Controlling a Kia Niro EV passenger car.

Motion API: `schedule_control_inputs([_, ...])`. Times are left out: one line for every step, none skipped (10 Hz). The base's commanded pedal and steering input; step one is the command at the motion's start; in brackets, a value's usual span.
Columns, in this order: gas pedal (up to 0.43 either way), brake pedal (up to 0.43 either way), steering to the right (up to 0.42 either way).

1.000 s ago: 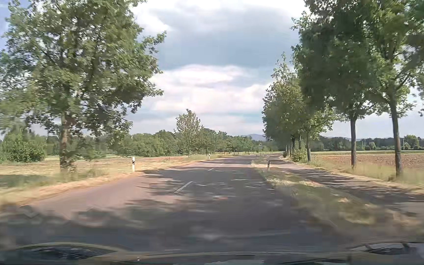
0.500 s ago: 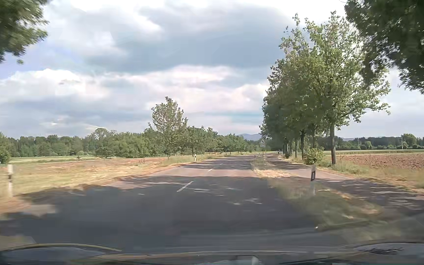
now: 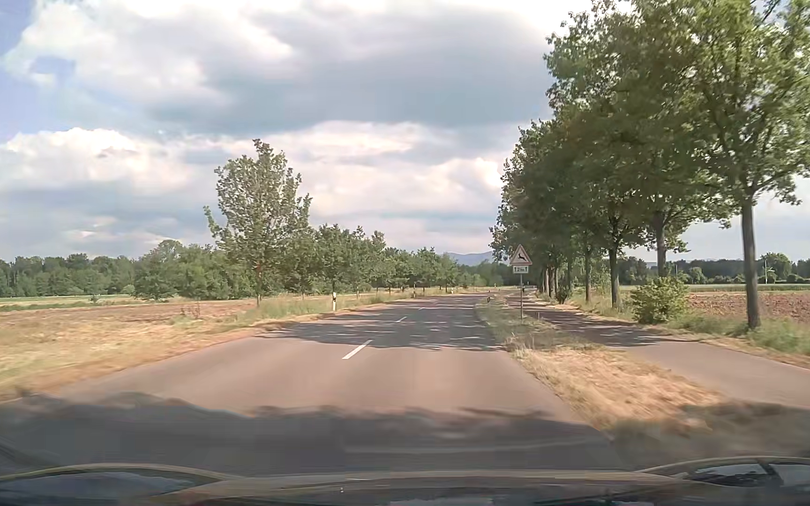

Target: Follow the waypoints while adhering to traffic rules and regulations

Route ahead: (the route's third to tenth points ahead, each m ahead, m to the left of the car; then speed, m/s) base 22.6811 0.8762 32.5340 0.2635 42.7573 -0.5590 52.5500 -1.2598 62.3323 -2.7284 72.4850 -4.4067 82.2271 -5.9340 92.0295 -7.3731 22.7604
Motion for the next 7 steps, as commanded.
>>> schedule_control_inputs([0.248,0.000,0.015])
schedule_control_inputs([0.248,0.000,0.015])
schedule_control_inputs([0.248,0.000,0.015])
schedule_control_inputs([0.248,0.000,0.015])
schedule_control_inputs([0.248,0.000,0.015])
schedule_control_inputs([0.248,0.000,0.015])
schedule_control_inputs([0.248,0.000,0.015])
